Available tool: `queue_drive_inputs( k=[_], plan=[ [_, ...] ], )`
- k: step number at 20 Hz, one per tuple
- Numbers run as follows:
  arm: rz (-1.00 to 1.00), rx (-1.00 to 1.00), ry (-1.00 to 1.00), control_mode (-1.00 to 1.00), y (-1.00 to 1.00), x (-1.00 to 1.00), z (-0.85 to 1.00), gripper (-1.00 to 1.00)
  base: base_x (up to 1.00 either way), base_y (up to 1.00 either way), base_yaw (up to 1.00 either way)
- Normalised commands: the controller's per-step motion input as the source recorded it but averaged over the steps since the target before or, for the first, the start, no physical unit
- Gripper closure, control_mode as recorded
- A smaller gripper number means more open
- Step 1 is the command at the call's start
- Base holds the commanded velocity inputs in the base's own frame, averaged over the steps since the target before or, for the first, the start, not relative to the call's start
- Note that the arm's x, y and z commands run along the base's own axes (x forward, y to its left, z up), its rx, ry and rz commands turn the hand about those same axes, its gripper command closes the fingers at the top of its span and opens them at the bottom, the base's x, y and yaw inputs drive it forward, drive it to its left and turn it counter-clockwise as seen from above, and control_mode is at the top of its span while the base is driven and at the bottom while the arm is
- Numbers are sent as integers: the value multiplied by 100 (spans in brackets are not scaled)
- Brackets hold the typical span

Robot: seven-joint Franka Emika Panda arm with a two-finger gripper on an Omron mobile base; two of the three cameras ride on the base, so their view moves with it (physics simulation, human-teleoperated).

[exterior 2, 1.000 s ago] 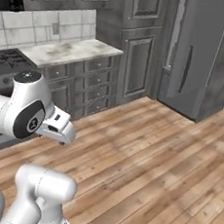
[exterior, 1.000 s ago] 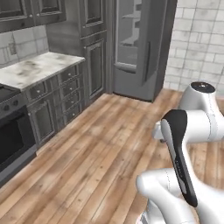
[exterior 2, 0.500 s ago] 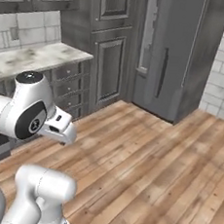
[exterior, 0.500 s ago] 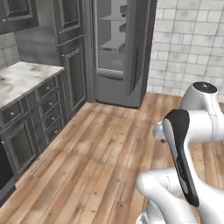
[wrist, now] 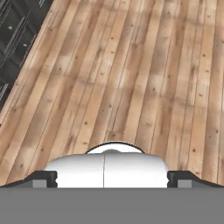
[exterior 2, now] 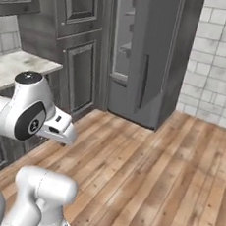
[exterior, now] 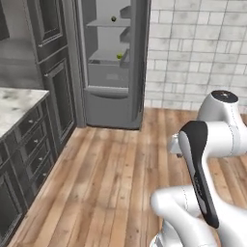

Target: Pick up the pear and kiwi from the fridge and place one fruit on each plate on the dining counter.

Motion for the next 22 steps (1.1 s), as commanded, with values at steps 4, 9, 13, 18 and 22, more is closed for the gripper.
queue_drive_inputs(
  k=[4,9,13,18,22],
  plan=[
    [0,0,0,100,0,0,0,-100,94,6,-34],
    [0,0,0,100,0,0,0,-100,85,0,-21],
    [0,0,0,100,0,0,0,-100,96,3,-14],
    [0,0,0,100,0,0,0,-100,62,58,-12],
    [0,0,0,100,0,0,0,-100,37,83,-15]
  ],
)
